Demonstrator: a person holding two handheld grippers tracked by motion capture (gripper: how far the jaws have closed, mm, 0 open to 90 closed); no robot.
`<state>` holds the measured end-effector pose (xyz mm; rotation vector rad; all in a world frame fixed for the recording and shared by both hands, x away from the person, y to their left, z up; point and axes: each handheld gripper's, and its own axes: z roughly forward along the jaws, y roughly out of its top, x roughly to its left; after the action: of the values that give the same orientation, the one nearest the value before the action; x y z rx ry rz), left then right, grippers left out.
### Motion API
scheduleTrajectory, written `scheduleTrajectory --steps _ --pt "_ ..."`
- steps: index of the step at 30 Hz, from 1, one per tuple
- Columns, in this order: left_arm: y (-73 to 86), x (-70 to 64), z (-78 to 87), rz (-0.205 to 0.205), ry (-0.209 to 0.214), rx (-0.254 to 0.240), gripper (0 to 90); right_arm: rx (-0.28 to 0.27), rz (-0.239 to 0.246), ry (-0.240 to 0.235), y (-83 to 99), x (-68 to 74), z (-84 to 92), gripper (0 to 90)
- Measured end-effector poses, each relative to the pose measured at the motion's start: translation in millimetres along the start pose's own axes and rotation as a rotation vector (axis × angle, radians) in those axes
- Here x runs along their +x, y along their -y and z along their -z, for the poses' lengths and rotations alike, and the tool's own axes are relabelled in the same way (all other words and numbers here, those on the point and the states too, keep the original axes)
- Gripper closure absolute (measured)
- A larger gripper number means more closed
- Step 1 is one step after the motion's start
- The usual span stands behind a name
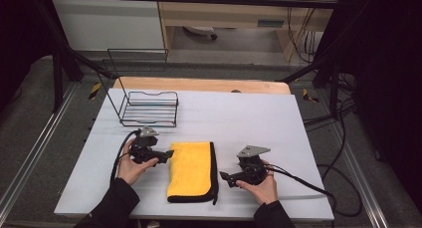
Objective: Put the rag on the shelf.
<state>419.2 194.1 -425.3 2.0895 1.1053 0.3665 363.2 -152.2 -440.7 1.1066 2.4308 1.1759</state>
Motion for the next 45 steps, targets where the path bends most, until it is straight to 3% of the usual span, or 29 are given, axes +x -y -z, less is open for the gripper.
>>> scheduleTrajectory --steps 4,8,18,23,31,36,42,45 --pt "-1.7 2.1 -10.1 0.023 -0.015 -0.01 34.0 0.002 -0.001 -0.001 0.0 -0.4 -0.5 7.2" --pt "0.2 -0.4 -20.3 0.011 -0.008 0.027 41.4 0.003 -0.003 -0.001 -0.2 -0.3 -0.4 7.8" --pt "2.2 -4.9 -28.1 0.056 0.051 0.028 66.1 -0.021 -0.008 0.009 -2.1 -1.7 0.7 9.7" --pt "3.1 -4.2 -29.5 0.076 0.069 0.03 70.3 -0.031 -0.026 0.008 -4.1 -3.5 -1.2 10.5" --pt "3.1 -6.6 -31.2 0.072 0.07 0.03 76.0 -0.037 -0.035 0.036 -17.4 -5.8 -11.5 15.5" --pt "3.3 -6.9 -31.4 0.062 0.068 0.027 76.3 -0.056 -0.039 0.035 -35.2 -5.8 -30.7 25.2" --pt "3.7 -7.2 -31.4 0.053 0.066 0.024 76.0 -0.03 -0.052 0.048 -54.2 -9.9 -57.1 36.4" --pt "3.8 -8.0 -31.4 0.036 0.063 0.022 75.5 -0.018 -0.073 0.041 -56.6 -9.8 -64.3 48.3"
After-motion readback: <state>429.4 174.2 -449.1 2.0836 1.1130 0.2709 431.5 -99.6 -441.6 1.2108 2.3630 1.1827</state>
